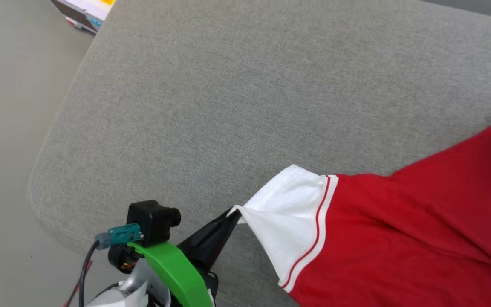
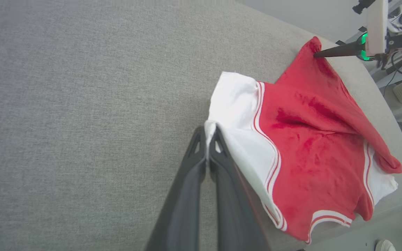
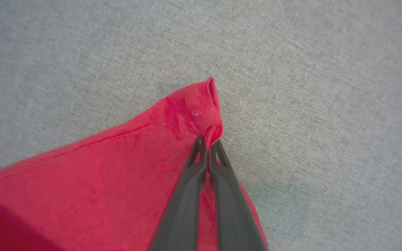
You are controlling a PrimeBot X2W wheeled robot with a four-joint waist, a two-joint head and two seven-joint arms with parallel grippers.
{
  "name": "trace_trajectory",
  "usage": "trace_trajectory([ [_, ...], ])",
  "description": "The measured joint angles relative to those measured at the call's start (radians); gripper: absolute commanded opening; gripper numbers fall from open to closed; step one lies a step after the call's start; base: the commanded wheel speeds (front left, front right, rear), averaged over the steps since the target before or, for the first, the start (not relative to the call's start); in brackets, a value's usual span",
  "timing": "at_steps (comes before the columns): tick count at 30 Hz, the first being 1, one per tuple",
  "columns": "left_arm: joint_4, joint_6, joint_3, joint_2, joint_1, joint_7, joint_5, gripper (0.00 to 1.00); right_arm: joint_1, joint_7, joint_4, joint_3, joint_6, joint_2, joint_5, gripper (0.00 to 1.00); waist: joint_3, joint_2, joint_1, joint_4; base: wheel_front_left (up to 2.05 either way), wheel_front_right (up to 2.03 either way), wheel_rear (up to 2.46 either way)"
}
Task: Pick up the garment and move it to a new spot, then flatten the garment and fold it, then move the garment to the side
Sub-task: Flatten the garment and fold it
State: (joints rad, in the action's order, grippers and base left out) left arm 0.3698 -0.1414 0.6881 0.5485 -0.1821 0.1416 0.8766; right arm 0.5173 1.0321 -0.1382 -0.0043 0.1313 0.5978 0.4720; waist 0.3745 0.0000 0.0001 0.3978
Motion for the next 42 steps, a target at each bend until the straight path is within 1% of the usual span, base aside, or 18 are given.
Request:
trace_trajectory([
  [7,0.029,-0.041,-0.068,0.068,0.021,-0.002,0.022,0.0,0.021,-0.134,-0.019,0.019,0.0,0.007,0.016,0.0,-0.08,0.0,-0.0001,-0.06,0.0,0.0,0.0],
  [13,0.065,-0.067,-0.123,0.112,0.028,-0.005,0.03,0.0,0.02,-0.2,-0.012,0.022,0.0,0.008,0.043,0.0,-0.143,0.0,-0.0001,-0.123,0.0,0.0,0.0],
  [18,0.091,-0.095,-0.176,0.136,0.016,-0.011,0.03,0.0,0.019,-0.248,0.034,0.011,0.0,0.015,0.067,0.0,-0.189,0.0,-0.0001,-0.181,0.0,0.0,0.0],
  [19,0.101,-0.107,-0.211,0.14,-0.009,-0.023,0.029,0.0,0.017,-0.27,0.075,0.0,0.0,0.014,0.073,0.0,-0.214,0.0,-0.0001,-0.213,0.0,0.0,0.0],
  [24,0.115,-0.118,-0.268,0.154,-0.033,-0.047,0.029,0.0,0.011,-0.317,0.154,-0.032,0.0,0.005,0.079,0.0,-0.253,0.0,-0.0001,-0.266,0.0,0.0,0.0],
  [31,0.148,-0.124,-0.334,0.181,-0.122,-0.066,0.015,0.0,-0.021,-0.334,0.26,-0.095,0.0,-0.01,0.088,0.0,-0.29,0.0,-0.0001,-0.327,0.0,0.0,0.0],
  [38,0.164,-0.132,-0.399,0.198,-0.265,-0.06,0.007,0.0,-0.019,-0.377,0.309,-0.126,0.0,-0.023,0.114,0.0,-0.294,0.0,-0.0001,-0.371,0.0,0.0,0.0],
  [42,0.158,-0.135,-0.427,0.207,-0.342,-0.052,-0.006,0.0,0.019,-0.403,0.322,-0.128,0.001,-0.029,0.121,0.0,-0.272,0.0,-0.0001,-0.385,0.0,0.0,0.0],
])
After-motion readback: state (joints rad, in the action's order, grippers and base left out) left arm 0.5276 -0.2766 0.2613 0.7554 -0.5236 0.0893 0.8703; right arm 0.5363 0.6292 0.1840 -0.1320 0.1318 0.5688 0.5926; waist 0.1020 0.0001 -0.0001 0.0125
